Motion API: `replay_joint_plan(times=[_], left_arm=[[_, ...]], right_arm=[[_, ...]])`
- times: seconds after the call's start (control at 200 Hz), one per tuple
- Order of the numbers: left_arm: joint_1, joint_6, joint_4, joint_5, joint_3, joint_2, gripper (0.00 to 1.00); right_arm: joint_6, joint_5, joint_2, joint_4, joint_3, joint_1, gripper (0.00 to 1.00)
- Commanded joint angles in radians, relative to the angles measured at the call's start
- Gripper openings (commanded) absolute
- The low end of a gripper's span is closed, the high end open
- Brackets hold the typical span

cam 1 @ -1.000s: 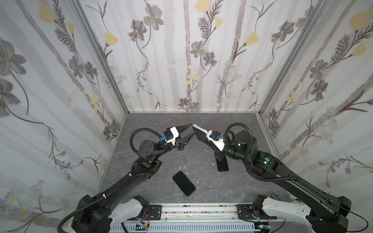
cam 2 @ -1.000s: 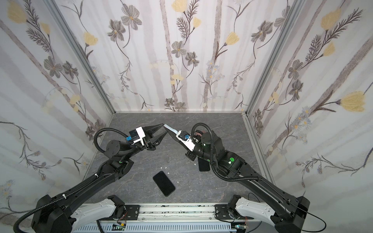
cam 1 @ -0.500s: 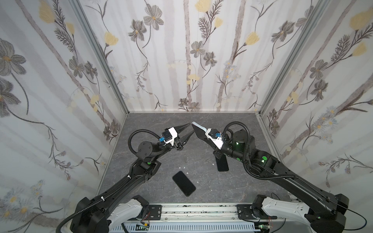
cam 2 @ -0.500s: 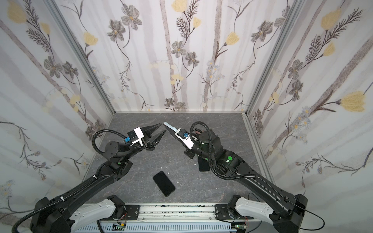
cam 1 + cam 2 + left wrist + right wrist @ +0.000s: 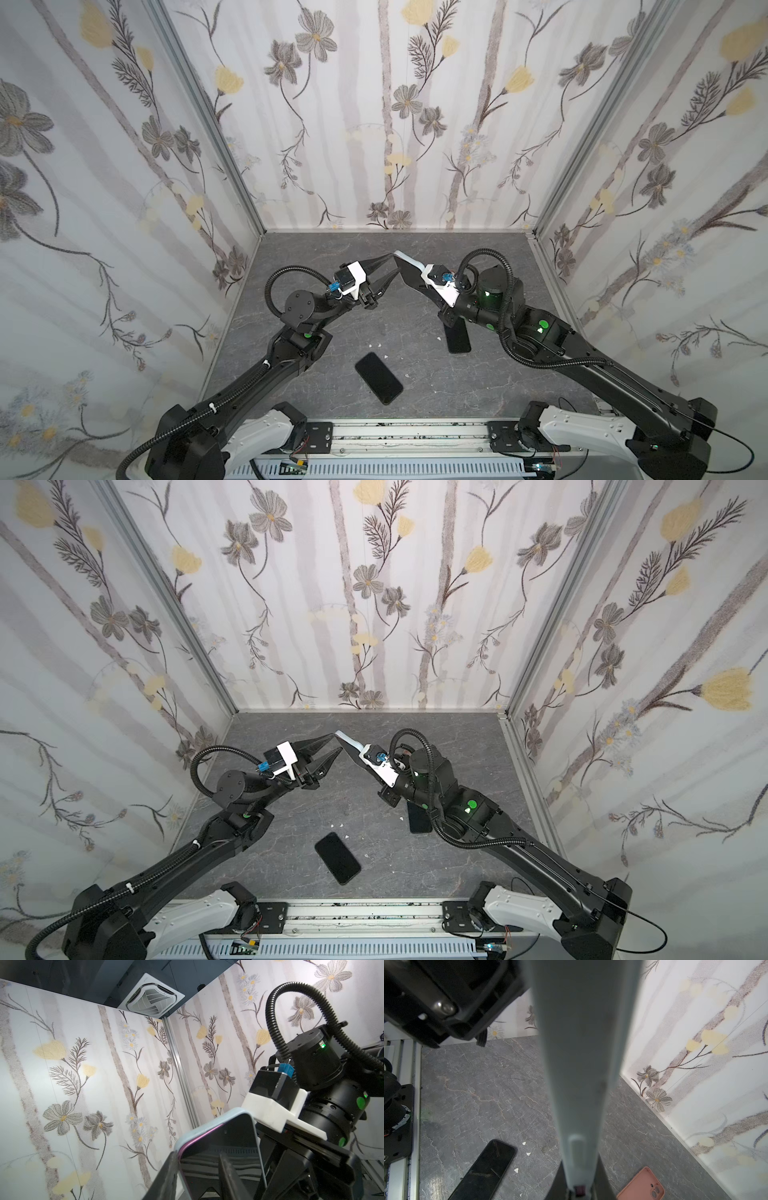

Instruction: Take the phone out of the phone case

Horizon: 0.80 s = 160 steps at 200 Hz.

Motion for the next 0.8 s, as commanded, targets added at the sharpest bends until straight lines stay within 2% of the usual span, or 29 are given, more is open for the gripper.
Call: replay_joint_plan(times=[0.0, 0.55, 0.794], left_arm=[[-0.002, -0.002, 0.010, 0.036, 0.005, 0.004, 0.34], [0.000, -0.008, 0.010, 0.052, 0.016, 0.022, 0.35], [0.000, -0.035, 0.008, 0.162, 0.017, 0.034, 0.32]], right_arm=[[-0.021, -0.070, 0.008, 0.033, 0.015, 0.005, 0.00], [-0.070, -0.120, 0.051, -0.026, 0.053, 0.026, 0.00], [-0.048, -0.111, 0.038, 0.006, 0.053, 0.023, 0.00]])
